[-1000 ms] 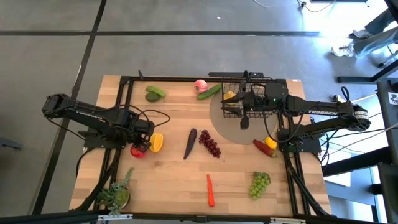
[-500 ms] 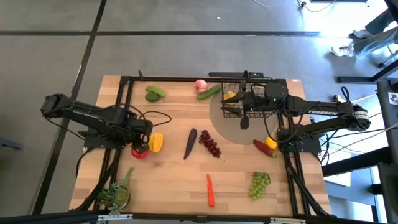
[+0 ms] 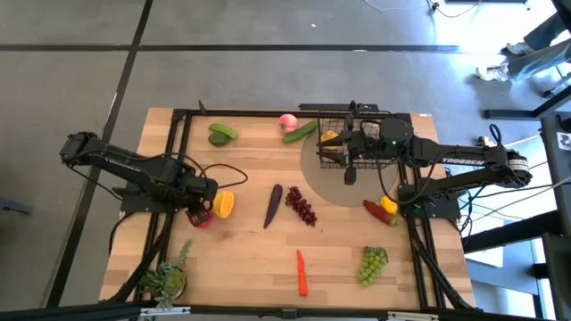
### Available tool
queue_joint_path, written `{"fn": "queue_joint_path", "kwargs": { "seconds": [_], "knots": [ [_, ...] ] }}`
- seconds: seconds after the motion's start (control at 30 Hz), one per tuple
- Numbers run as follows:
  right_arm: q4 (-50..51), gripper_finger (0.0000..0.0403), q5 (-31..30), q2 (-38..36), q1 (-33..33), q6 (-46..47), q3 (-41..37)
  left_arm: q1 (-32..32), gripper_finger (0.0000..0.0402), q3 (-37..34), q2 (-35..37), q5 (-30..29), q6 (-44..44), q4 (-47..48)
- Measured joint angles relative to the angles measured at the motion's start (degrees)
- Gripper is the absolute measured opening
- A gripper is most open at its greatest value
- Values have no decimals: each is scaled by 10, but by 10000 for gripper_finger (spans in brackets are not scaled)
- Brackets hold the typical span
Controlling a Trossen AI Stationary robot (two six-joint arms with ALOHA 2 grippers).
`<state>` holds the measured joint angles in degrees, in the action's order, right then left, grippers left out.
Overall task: Build produce basket
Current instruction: Put the red apple into the black wire basket
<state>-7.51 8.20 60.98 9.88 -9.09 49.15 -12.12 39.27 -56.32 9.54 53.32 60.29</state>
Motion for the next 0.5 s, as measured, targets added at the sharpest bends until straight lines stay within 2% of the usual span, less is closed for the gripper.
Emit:
{"fn": "queue_joint_path", "kwargs": {
  "seconds": [0.5],
  "knots": [
    [-1,112,-11,0,0,0,0,0,96,0,-7,-11,1,-10]
  ]
}}
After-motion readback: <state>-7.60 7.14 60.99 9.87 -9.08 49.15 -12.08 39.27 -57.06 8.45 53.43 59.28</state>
